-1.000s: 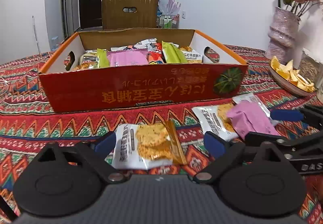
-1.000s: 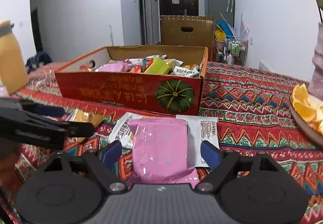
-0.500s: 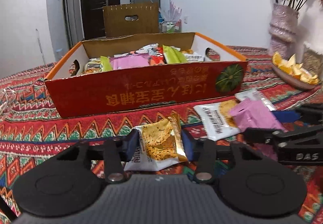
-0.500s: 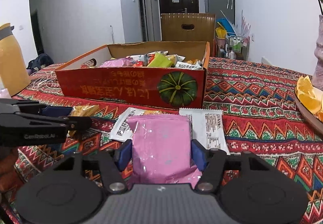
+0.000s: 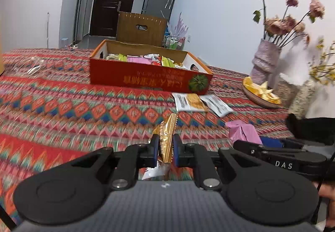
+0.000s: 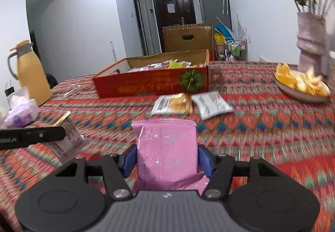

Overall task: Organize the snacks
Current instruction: 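Carry the cracker packet and pink packet into the box and open both tools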

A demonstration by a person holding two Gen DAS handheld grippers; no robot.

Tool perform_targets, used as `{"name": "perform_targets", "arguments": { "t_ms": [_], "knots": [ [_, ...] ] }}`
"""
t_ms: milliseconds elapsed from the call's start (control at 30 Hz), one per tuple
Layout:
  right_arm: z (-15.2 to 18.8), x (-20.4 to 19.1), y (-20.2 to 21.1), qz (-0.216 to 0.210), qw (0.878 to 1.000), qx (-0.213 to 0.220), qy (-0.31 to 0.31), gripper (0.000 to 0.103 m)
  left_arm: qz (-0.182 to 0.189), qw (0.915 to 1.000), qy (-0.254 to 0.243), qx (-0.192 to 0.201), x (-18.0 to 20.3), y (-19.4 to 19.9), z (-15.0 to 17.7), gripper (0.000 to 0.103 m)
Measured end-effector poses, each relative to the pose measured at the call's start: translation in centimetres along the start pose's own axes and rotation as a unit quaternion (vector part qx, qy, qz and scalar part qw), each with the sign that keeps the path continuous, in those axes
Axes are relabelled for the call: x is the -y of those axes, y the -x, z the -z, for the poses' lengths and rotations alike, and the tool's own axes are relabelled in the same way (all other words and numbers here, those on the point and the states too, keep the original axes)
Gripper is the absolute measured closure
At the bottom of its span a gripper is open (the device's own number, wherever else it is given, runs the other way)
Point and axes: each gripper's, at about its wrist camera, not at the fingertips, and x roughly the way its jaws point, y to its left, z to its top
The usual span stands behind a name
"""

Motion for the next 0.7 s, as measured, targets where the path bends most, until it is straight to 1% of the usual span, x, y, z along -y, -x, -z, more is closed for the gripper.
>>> {"name": "perform_targets", "arguments": {
  "t_ms": [100,200,367,500,700],
  "knots": [
    [2.0,-1.6,3.1,-0.005,1.000,-0.006,0.004,0.042,0.000,1.0000,-0.007,-0.002,0.1,3.2,1.7,0.089],
    [3.6,-2.8,5.5,-0.009,1.000,-0.006,0.001,0.042,0.000,1.0000,-0.007,-0.006,0.3,5.4,2.7,0.089],
    [4.9,-4.2,8.6,-0.013,1.000,0.010,0.000,0.042,0.009,0.9996,-0.015,0.021,1.1,9.1,3.5,0.089],
    [5.3,-4.8,10.3,-0.012,1.000,0.020,0.006,0.042,0.013,0.9991,-0.020,0.034,1.9,10.6,3.9,0.089],
    [5.0,-4.4,10.5,-0.012,1.000,0.024,0.006,0.042,0.017,0.9988,-0.025,0.040,2.2,10.9,3.6,0.089]
  ]
}}
